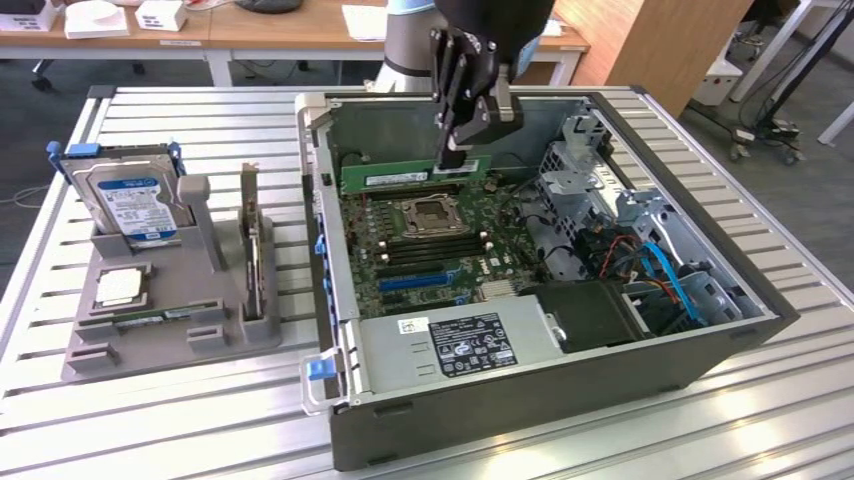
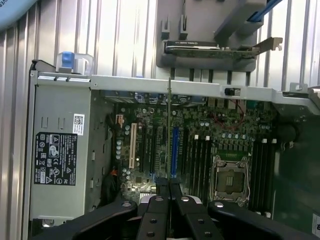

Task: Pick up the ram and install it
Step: 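Pick up the ram and move it above insertion slot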

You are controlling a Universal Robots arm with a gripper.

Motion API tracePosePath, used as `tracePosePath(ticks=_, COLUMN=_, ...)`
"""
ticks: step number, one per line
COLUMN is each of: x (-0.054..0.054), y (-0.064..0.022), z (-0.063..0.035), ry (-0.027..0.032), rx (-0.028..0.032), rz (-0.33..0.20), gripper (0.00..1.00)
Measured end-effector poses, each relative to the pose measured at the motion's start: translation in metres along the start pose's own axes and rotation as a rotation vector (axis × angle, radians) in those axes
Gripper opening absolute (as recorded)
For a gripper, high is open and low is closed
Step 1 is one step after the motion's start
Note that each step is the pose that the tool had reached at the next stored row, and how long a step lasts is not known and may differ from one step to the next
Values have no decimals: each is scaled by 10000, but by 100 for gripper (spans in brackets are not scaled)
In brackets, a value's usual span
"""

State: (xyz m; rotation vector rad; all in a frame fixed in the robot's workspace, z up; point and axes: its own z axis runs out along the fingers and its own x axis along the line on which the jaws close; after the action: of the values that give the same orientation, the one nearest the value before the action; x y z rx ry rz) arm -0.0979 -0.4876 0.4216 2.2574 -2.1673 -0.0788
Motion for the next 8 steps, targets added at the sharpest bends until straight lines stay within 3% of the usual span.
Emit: tracePosePath(ticks=8, x=-11, y=-128, z=7, ry=-8, rx=6, rz=227, gripper=11)
